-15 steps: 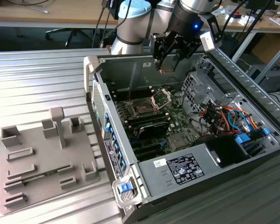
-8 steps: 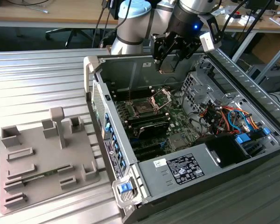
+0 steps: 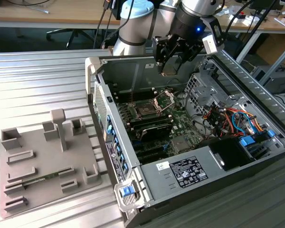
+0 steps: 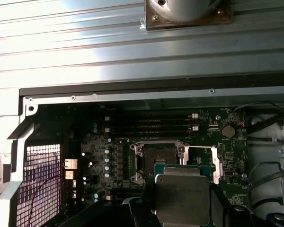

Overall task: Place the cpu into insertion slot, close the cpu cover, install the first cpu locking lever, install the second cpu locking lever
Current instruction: 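Place the cpu into insertion slot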

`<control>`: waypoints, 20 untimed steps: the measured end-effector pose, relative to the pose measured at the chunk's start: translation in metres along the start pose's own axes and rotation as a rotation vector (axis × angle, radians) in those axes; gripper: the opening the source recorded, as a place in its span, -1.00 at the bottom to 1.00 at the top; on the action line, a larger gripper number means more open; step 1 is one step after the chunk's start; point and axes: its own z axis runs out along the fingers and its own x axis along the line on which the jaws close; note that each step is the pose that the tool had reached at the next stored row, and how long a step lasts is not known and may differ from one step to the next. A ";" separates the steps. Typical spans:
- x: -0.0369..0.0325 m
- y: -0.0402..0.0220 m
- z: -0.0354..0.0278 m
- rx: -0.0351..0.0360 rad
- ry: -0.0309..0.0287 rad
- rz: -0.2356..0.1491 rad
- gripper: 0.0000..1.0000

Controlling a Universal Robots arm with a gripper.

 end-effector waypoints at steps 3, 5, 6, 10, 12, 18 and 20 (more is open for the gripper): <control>0.0000 -0.0001 0.0006 0.0000 0.0000 0.000 0.09; 0.0000 -0.0001 0.0009 -0.0001 0.0000 0.000 0.09; 0.0000 -0.0001 0.0010 0.0000 0.0000 0.000 0.09; 0.0000 -0.0002 0.0024 0.0000 0.0000 0.000 0.09; 0.0000 -0.0003 0.0029 0.0000 0.0000 0.000 0.09; -0.0001 -0.0004 0.0042 0.0000 0.0000 0.000 0.09; -0.0001 -0.0004 0.0045 -0.0001 -0.0001 0.000 0.09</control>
